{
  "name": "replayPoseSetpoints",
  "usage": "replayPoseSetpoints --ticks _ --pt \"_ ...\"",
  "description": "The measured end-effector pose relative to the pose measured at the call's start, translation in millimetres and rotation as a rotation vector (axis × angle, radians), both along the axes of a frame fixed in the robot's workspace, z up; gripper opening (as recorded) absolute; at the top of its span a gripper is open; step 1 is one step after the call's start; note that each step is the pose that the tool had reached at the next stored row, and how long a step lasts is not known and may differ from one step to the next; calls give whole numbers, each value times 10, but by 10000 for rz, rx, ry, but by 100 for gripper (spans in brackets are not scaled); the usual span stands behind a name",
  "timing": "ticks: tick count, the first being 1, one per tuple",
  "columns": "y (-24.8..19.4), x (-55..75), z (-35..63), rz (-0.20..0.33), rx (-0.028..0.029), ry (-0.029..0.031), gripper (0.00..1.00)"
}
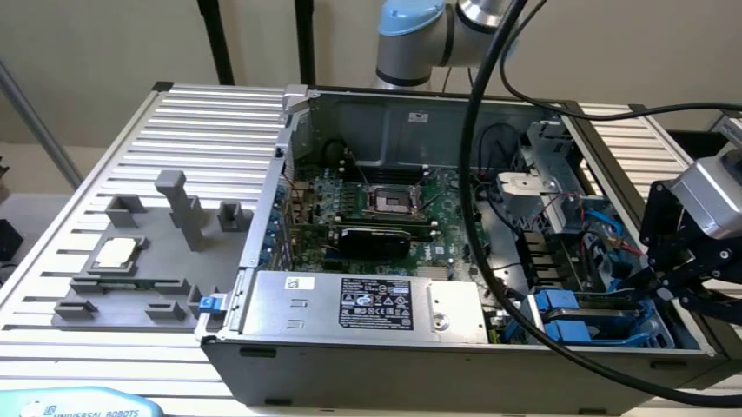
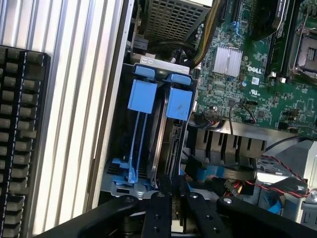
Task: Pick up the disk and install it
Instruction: 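Insert the first disk wire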
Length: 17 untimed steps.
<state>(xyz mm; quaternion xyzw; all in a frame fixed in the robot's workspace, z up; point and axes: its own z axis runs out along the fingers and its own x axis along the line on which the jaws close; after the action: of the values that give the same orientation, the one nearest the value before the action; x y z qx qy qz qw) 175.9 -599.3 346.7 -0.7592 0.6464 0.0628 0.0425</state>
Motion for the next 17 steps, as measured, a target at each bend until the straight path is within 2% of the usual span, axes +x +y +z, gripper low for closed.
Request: replayPoseSetpoints --ticks 4,11,14,17 --pt "0 -27 1 34 -1 0 16" --pt "10 -170 1 47 -11 0 16" --pt "15 -190 1 33 -75 13 16" --pt "15 -200 -1 -9 -173 51 16"
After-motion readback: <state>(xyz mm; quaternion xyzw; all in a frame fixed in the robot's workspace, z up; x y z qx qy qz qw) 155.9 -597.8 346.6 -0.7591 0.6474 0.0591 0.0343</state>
